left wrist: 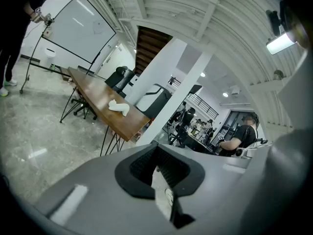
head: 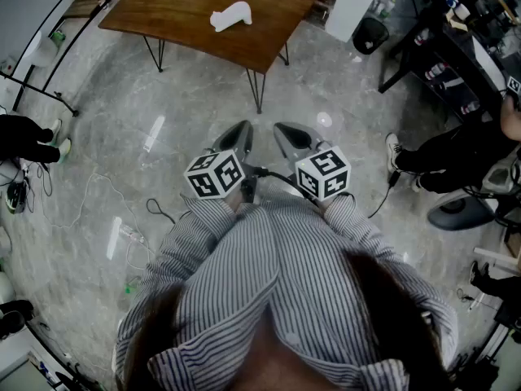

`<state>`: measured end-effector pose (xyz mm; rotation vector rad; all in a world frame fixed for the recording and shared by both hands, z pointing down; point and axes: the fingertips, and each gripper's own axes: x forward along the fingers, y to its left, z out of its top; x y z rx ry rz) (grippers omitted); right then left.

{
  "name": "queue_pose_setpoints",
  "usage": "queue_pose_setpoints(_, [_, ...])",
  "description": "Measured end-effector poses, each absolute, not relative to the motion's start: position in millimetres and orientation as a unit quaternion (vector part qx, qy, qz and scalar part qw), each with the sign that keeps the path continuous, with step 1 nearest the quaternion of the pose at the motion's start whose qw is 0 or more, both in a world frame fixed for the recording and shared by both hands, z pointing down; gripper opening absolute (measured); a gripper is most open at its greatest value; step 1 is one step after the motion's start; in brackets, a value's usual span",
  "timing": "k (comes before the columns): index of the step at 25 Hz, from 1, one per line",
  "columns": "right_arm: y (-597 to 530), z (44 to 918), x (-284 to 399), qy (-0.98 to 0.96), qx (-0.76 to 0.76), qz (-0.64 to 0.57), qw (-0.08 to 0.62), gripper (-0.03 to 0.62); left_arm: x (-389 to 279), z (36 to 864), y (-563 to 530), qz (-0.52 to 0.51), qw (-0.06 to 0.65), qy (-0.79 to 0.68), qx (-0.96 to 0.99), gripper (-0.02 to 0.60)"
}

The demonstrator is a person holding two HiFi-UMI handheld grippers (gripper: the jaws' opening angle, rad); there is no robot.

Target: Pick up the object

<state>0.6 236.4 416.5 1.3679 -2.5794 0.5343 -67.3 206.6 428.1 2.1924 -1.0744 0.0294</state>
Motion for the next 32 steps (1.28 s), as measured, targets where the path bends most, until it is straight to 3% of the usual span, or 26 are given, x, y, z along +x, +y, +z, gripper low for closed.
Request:
queue_pose_setpoints(21, [221.1,421.4,14.3,-0.875,0.450,0.143,0.104,0.002,-47.7,433.4,196.1,-0.028,0.363,-0.405,0.839,0.003])
queue_pose_setpoints(26, [212.0,427.7,23.5,-0.878,0.442,0.149,0.105,0.002,-34.6,432.7,190.4,-0.016,0.330,-0.398,0.856,0.005])
queue_pose_setpoints(32, [184.0,440.6,26.8,-0.876,0.441,0.165,0.108,0.002,-22.5,438.1,163.4,-0.039,0.355,-0.369,0.858,0.005])
